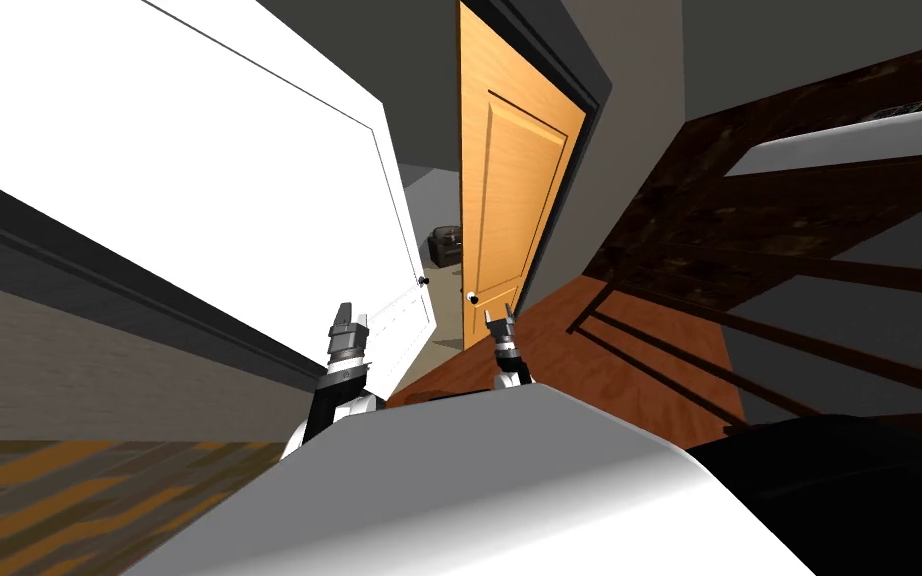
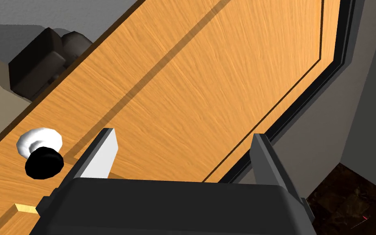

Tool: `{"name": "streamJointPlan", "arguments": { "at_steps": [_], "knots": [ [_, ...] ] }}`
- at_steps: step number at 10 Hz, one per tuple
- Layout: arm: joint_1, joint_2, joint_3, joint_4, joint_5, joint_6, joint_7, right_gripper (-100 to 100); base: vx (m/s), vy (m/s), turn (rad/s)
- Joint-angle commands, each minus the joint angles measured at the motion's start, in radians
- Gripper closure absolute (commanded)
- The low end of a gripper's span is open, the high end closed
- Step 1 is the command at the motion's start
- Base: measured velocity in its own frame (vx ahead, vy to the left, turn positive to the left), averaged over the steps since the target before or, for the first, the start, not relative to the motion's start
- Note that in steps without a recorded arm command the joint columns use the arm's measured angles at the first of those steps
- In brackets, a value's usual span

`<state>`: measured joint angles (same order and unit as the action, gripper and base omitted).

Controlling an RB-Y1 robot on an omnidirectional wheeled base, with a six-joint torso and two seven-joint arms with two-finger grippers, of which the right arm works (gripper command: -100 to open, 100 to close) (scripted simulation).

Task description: Push the door open

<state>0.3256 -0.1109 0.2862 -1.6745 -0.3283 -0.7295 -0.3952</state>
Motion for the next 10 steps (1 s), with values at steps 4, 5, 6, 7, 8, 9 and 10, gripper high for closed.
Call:
{"name": "streamJointPlan", "arguments": {
  "at_steps": [4,5,6,7,8,9,10],
  "knots": [
    [-0.046,-0.009,0.062,0.116,-0.078,-0.021,-0.119,-100,0.055,-0.089,0.138],
    [-0.046,-0.009,0.062,0.122,-0.078,-0.021,-0.129,-100,0.047,-0.085,0.043],
    [-0.058,-0.012,0.079,0.155,-0.100,-0.027,-0.162,-100,0.036,-0.090,0.090],
    [-0.070,-0.015,0.095,0.188,-0.121,-0.033,-0.189,-100,0.033,-0.102,0.174],
    [-0.070,-0.015,0.095,0.188,-0.121,-0.033,-0.196,-100,0.025,-0.068,0.068],
    [-0.081,-0.018,0.112,0.220,-0.142,-0.039,-0.229,-100,0.031,-0.057,0.105],
    [-0.093,-0.020,0.128,0.247,-0.163,-0.045,-0.255,-100,0.063,-0.102,0.167]
  ]
}}
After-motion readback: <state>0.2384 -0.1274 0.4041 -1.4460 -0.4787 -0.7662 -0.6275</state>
